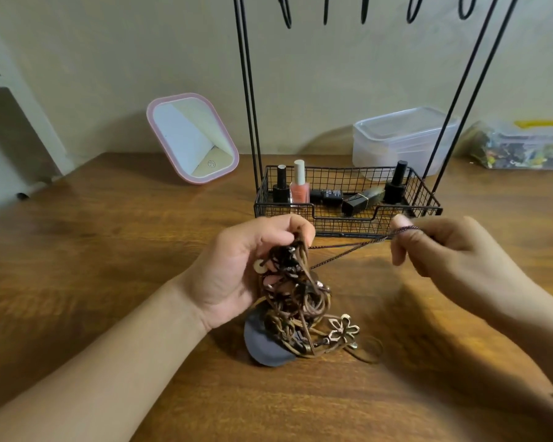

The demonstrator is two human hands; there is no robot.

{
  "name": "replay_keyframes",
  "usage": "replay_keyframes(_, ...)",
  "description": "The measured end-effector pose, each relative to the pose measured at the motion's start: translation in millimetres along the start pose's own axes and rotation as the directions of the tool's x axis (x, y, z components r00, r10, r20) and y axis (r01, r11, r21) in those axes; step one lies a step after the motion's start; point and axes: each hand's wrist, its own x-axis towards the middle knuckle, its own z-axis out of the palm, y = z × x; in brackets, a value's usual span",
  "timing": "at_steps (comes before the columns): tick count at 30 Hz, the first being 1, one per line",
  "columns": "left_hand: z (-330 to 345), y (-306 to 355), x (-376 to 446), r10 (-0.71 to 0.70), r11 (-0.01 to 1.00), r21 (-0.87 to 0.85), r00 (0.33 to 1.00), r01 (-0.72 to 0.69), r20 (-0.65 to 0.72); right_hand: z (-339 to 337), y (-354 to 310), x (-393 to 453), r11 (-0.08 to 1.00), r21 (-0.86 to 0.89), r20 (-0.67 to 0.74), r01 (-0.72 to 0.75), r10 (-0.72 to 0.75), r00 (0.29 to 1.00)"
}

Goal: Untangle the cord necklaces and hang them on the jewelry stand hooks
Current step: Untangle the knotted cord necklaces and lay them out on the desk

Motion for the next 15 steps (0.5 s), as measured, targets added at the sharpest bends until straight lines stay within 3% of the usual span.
replay_keyframes(3, -1.2, 1.3, -0.9, 0.032, 0.994, 0.103, 0.999, -0.033, 0.012, -6.8, -4.7, -1.1, 0.937, 0.341, 0.000, -0.081, 0.086, 0.996)
replay_keyframes(6, -4.5, 0.5, -1.1, 0.072, 0.987, 0.142, 0.997, -0.074, 0.017, -13.3, -3.0, 2.3, 0.909, 0.406, -0.026, -0.096, 0.116, 0.993)
replay_keyframes(8, -5.0, -0.3, -0.9, 0.089, 0.988, 0.127, 0.996, -0.092, 0.029, -14.8, 4.4, 3.5, 0.961, 0.262, -0.039, -0.091, 0.104, 0.994)
replay_keyframes(11, -5.0, -0.6, -0.4, 0.132, 0.979, 0.153, 0.991, -0.135, 0.031, -11.0, 8.6, 1.5, 0.984, -0.166, 0.076, 0.064, -0.052, 0.996)
replay_keyframes(15, -3.7, -0.4, -1.1, 0.161, 0.962, 0.221, 0.987, -0.161, 0.016, -2.8, 8.2, -3.1, 0.919, -0.310, 0.327, 0.246, -0.140, 0.935)
